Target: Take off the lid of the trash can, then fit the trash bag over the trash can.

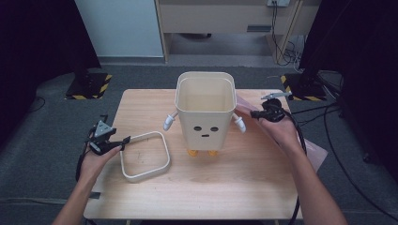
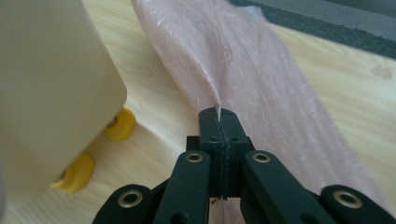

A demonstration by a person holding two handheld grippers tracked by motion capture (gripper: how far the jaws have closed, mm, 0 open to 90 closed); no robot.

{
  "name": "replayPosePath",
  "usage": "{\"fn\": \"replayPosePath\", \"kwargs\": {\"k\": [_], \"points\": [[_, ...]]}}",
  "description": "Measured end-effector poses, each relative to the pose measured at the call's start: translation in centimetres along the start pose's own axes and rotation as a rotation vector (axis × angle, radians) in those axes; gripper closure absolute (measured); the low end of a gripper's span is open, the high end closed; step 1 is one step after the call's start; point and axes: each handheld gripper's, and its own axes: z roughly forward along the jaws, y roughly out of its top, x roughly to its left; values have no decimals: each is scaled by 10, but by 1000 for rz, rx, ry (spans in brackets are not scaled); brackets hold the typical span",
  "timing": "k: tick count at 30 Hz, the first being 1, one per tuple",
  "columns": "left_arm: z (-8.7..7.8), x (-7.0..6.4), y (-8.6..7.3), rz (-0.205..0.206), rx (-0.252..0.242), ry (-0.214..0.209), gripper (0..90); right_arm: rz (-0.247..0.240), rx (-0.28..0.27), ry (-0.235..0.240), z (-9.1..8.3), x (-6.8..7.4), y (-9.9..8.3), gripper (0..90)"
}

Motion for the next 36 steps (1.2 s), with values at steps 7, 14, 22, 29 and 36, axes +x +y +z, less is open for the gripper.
{"fn": "replayPosePath", "kwargs": {"k": [7, 14, 22, 29, 36], "points": [[-9, -1, 50, -11, -79, -41, 129, -19, 9, 31, -4, 1, 51, 900], [-8, -6, 93, 8, -103, -81, 106, -65, 21, 37, -8, 10, 99, 900], [-16, -3, 152, 32, -179, -100, 109, -99, 20, 57, -10, 19, 145, 900], [-19, -11, 209, 49, -253, -174, 109, -135, 30, 73, -4, 28, 191, 900], [-9, -26, 245, 80, -284, -226, 106, -160, 12, 92, 2, 45, 218, 900]]}}
